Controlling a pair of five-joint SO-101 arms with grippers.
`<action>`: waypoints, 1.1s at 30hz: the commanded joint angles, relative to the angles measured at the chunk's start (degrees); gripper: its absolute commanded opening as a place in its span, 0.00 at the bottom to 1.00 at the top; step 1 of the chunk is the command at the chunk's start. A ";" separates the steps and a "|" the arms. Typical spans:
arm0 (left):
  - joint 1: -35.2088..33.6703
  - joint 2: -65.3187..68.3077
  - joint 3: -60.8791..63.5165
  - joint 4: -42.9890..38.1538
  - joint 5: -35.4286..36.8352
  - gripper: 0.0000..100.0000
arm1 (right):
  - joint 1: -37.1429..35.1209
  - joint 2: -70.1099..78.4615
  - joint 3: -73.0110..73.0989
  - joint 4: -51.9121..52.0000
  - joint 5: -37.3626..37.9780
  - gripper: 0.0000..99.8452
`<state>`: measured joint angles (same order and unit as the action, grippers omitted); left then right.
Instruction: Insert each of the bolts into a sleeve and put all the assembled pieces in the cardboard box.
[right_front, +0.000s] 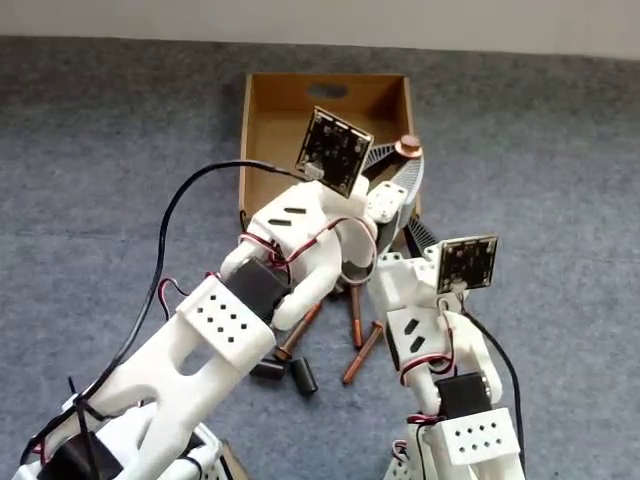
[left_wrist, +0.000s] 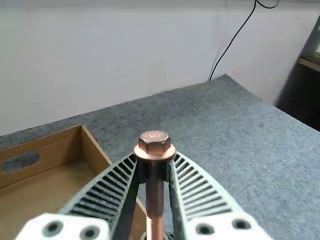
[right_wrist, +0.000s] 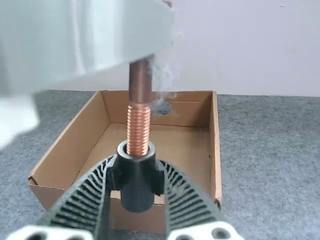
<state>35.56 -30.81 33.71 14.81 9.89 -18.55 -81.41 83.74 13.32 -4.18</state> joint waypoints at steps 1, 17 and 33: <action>0.66 -0.13 -3.38 0.00 -0.09 0.01 | 0.84 -1.19 -0.66 -1.19 0.62 0.01; 0.22 -6.55 4.44 0.09 -0.18 0.01 | 3.38 -1.19 -0.92 -1.19 0.18 0.01; 0.13 -7.08 6.46 0.18 -0.18 0.14 | 3.38 -1.19 -0.66 -1.27 0.18 0.01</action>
<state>35.74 -36.26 40.57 14.99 9.71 -15.74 -81.76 83.74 13.32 -4.00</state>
